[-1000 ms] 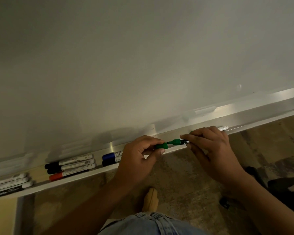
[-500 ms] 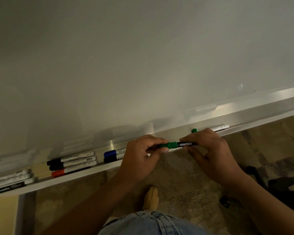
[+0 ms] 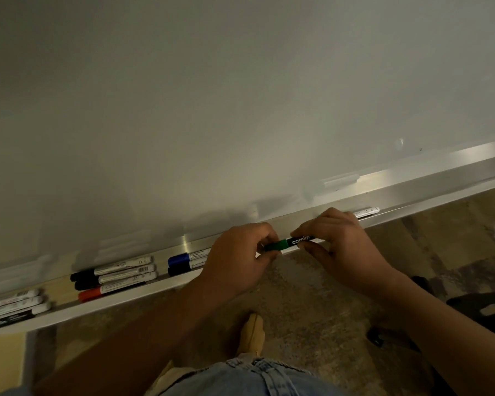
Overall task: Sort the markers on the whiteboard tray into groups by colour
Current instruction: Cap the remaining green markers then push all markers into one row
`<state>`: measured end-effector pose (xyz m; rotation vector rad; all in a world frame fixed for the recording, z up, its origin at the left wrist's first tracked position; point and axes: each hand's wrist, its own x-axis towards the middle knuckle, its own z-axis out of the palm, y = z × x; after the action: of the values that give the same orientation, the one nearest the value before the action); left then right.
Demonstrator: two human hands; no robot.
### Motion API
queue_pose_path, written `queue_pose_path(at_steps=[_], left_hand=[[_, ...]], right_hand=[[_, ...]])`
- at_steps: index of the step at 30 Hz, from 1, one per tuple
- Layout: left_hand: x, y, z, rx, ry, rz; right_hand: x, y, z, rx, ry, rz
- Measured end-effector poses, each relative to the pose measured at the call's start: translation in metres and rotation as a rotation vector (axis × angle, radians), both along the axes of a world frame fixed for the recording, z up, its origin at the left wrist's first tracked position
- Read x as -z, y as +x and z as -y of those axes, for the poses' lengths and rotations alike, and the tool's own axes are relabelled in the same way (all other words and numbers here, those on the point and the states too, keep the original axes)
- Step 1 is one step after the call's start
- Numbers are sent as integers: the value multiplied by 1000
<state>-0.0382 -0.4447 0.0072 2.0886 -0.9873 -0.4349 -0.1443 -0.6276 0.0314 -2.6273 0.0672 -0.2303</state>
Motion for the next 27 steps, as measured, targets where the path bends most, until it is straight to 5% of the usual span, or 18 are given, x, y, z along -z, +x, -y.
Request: queue_pose_path(at_steps=[4, 11, 20, 27], left_hand=[[17, 3, 15, -1, 145, 194], [37, 11, 23, -60, 280, 223], [42, 10, 39, -10, 401, 310], [37, 8, 47, -10, 298, 279]], right_hand=[[22, 5, 16, 39, -1, -95], [49, -9, 85, 394, -124, -256], [63, -5, 113, 253, -462, -454], [61, -5, 123, 221, -430, -368]])
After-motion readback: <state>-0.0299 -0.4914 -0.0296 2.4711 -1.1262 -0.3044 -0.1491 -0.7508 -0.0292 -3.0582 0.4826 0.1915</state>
